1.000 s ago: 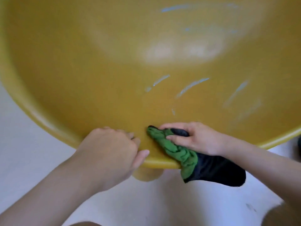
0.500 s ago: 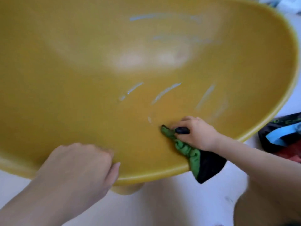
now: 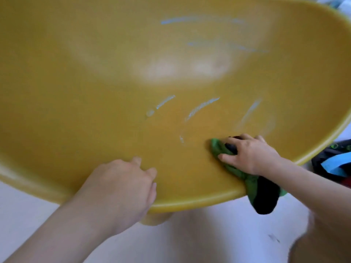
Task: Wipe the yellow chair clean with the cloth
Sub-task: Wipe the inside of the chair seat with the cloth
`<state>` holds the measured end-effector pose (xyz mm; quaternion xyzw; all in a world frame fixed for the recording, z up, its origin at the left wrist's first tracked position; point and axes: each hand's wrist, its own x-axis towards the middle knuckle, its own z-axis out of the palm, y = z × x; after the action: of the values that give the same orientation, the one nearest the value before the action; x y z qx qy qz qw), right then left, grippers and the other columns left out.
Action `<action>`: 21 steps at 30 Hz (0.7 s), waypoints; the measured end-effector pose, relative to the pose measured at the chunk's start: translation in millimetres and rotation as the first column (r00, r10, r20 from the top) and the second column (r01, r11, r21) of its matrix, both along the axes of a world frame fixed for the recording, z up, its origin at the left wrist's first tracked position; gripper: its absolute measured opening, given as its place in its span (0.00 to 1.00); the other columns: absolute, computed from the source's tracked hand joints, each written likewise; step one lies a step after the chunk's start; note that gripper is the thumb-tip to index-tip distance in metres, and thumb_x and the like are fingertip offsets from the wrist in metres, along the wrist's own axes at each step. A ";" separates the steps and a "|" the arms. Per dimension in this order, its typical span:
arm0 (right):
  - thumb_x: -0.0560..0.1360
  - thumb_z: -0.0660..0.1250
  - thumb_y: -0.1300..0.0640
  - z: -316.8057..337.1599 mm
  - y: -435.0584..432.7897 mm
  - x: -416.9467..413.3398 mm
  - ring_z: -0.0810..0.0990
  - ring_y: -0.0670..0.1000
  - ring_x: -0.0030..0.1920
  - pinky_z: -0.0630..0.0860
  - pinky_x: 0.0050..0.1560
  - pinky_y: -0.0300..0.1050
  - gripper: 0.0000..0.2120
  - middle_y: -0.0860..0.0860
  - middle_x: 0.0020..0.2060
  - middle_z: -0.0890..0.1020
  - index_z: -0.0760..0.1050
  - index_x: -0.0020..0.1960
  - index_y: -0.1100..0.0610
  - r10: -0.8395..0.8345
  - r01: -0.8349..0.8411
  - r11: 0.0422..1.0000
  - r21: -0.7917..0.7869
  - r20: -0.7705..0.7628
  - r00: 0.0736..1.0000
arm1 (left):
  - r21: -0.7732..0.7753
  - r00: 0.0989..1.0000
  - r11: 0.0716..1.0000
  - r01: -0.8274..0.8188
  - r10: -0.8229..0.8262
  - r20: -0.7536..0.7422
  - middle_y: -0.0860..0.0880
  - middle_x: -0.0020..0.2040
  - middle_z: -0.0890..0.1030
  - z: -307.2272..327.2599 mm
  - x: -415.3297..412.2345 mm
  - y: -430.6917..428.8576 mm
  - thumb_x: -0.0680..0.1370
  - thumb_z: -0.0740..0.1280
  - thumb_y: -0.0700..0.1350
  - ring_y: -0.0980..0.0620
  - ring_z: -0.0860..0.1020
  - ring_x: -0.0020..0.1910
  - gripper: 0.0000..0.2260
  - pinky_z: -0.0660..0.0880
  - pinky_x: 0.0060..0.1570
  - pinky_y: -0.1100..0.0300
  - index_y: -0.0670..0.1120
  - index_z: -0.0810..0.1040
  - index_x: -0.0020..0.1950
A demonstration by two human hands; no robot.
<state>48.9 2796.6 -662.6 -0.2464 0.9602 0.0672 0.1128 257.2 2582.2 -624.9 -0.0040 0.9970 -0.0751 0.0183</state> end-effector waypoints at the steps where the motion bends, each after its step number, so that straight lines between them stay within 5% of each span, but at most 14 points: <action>1: 0.69 0.53 0.28 -1.2 4.3 -5.0 0.69 0.60 0.62 0.70 0.64 0.55 0.31 0.50 0.62 0.72 0.64 0.69 0.36 -0.053 0.054 0.998 0.012 -0.028 0.998 | 0.002 0.999 1.000 -0.018 0.018 0.029 0.49 0.42 0.61 2.7 -1.2 1.2 0.80 0.45 0.58 0.45 0.66 0.37 0.10 0.65 0.37 0.56 0.54 0.58 0.46; 4: 0.71 0.56 0.35 -18.4 -54.0 25.0 0.73 0.58 0.61 0.68 0.65 0.51 0.23 0.50 0.57 0.75 0.72 0.63 0.40 0.146 -0.147 0.969 -0.200 -0.020 0.989 | 0.009 0.993 0.997 -0.073 0.072 0.090 0.49 0.42 0.62 7.2 -5.0 3.8 0.80 0.48 0.58 0.45 0.70 0.40 0.10 0.65 0.39 0.56 0.54 0.60 0.46; 6: 0.71 0.56 0.39 -22.1 -117.7 65.2 0.73 0.57 0.61 0.65 0.65 0.51 0.22 0.50 0.57 0.75 0.73 0.63 0.40 0.374 -0.329 0.850 -0.411 0.033 0.927 | -0.014 0.990 0.993 -0.113 0.114 0.086 0.50 0.45 0.69 10.7 -4.1 2.1 0.79 0.50 0.57 0.48 0.76 0.47 0.10 0.65 0.39 0.56 0.53 0.66 0.48; 9: 0.75 0.64 0.45 -9.1 -147.5 83.9 0.69 0.58 0.60 0.65 0.66 0.52 0.22 0.50 0.61 0.68 0.66 0.68 0.39 0.498 -0.316 0.728 -0.608 0.153 0.854 | -0.036 0.973 0.977 -0.208 0.211 0.090 0.53 0.50 0.78 16.3 1.7 -6.5 0.78 0.52 0.56 0.50 0.78 0.50 0.12 0.68 0.41 0.57 0.52 0.72 0.49; 15: 0.73 0.68 0.42 4.8 -33.2 52.2 0.74 0.45 0.50 0.70 0.58 0.44 0.12 0.42 0.48 0.72 0.75 0.56 0.40 0.546 -0.390 0.750 -0.534 0.166 0.821 | -0.031 0.959 0.969 -0.244 0.246 0.143 0.54 0.55 0.76 20.7 6.7 -12.4 0.77 0.52 0.57 0.50 0.74 0.57 0.10 0.66 0.47 0.54 0.53 0.67 0.50; 18: 0.73 0.68 0.47 -8.8 -89.2 56.2 0.75 0.49 0.50 0.71 0.57 0.47 0.08 0.47 0.46 0.75 0.78 0.52 0.46 0.575 -0.481 0.659 -0.579 -0.026 0.818 | -0.064 0.959 0.970 -0.234 0.241 0.152 0.51 0.62 0.74 16.4 5.5 -11.9 0.76 0.45 0.56 0.49 0.70 0.63 0.19 0.65 0.57 0.50 0.53 0.69 0.59; 21: 0.75 0.64 0.46 -20.7 -198.8 45.1 0.73 0.58 0.57 0.71 0.56 0.52 0.13 0.50 0.52 0.72 0.73 0.59 0.43 0.448 -0.412 0.673 -0.614 -0.104 0.888 | -0.111 0.958 0.971 -0.212 0.229 0.174 0.48 0.67 0.72 13.6 7.1 -12.1 0.77 0.40 0.56 0.48 0.68 0.66 0.26 0.65 0.59 0.49 0.52 0.70 0.65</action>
<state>94.0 2597.8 -683.3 -0.4901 0.8388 -0.2347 0.0332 264.3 2570.1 -611.3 -0.1091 0.9798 -0.1180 0.1192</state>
